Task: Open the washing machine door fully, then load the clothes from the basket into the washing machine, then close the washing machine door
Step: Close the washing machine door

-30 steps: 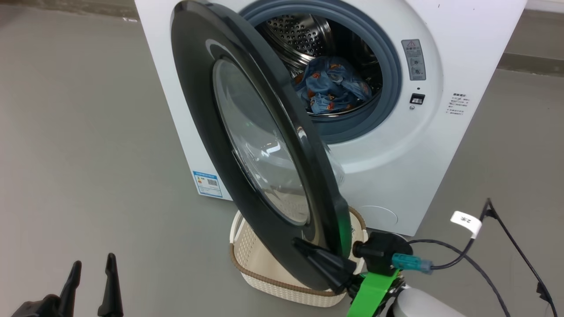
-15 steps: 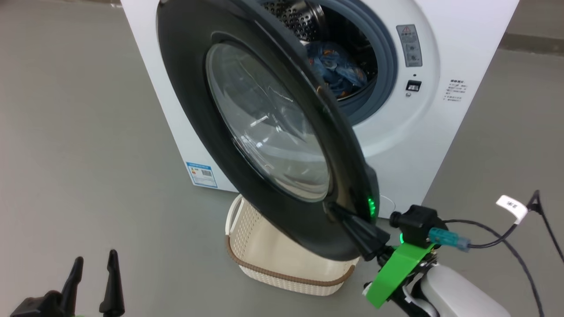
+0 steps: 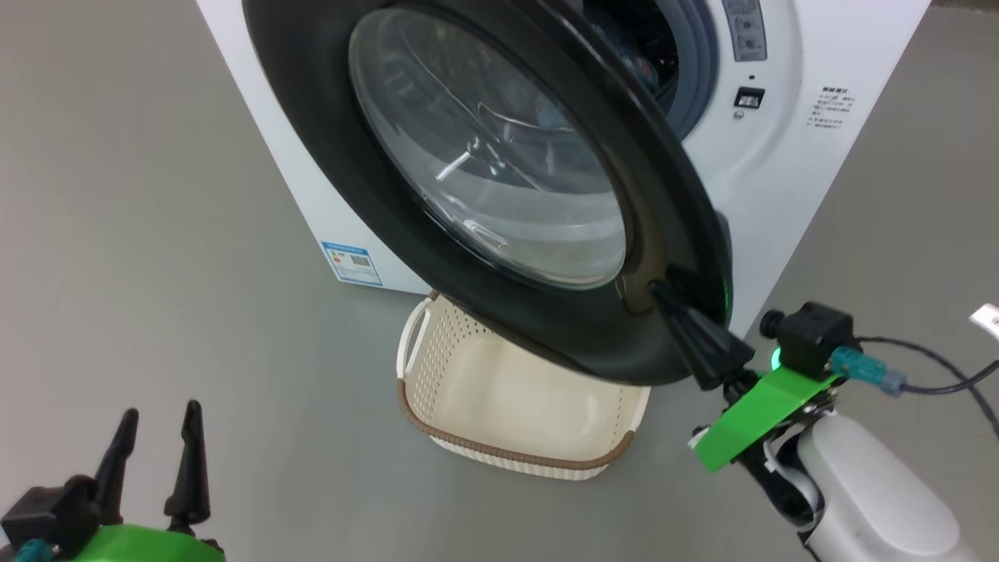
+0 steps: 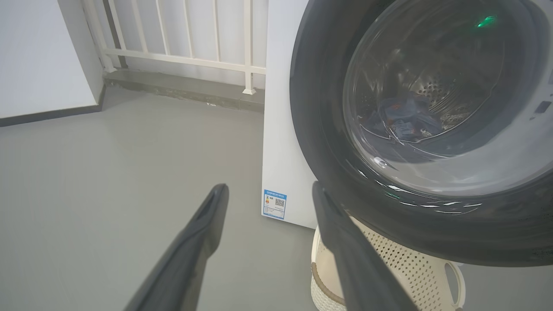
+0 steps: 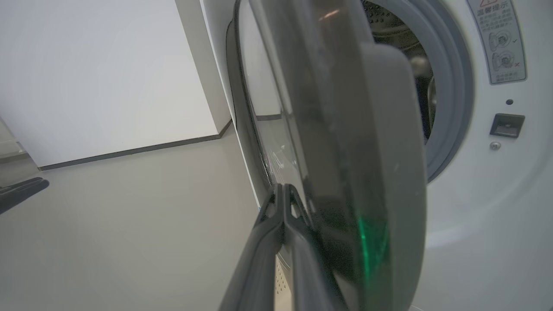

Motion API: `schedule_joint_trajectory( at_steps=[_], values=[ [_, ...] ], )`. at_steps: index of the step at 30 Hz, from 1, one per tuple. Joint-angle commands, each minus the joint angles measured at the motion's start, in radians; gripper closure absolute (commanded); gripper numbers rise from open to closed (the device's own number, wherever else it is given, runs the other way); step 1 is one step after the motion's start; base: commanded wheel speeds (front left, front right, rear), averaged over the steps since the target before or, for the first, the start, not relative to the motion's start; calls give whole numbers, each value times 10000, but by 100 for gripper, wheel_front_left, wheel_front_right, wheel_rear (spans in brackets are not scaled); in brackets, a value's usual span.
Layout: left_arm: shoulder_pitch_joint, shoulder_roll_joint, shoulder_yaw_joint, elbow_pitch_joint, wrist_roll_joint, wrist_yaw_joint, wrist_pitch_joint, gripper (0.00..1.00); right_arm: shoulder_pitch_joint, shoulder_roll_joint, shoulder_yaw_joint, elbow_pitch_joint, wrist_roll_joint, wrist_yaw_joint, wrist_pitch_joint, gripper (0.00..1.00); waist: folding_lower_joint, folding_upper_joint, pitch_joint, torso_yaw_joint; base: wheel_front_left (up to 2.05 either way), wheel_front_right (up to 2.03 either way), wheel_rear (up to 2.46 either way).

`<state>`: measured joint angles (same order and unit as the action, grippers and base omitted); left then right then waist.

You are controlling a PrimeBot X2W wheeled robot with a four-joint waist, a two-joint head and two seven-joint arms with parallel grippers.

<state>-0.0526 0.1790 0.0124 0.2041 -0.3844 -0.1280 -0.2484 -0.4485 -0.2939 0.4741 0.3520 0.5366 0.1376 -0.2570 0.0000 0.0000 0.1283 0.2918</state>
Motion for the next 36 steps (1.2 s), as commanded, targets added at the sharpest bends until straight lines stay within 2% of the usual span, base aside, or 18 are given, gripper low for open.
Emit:
schedule_joint_trajectory(
  at_steps=[1,12,23,36],
  values=[
    [-454,329,347,-286,-46,-26,-134,0,-273,-98,-49,-220,-72,-69,-48,100,0,0,183,-59,0,0,0],
    [-804,521,205,-434,-198,-26,-130,0,-1202,-474,-768,-138,-147,-69,-48,100,0,0,997,-194,0,0,0],
    [-1348,550,95,-558,-331,-27,-132,0,-3102,-1075,-700,472,-40,-69,-48,100,0,0,2078,-225,0,0,0],
    [-1733,482,239,-522,-403,-27,-133,0,-4531,-1595,-656,1156,-163,-69,-48,100,0,0,2543,-87,0,0,0]
  ],
)
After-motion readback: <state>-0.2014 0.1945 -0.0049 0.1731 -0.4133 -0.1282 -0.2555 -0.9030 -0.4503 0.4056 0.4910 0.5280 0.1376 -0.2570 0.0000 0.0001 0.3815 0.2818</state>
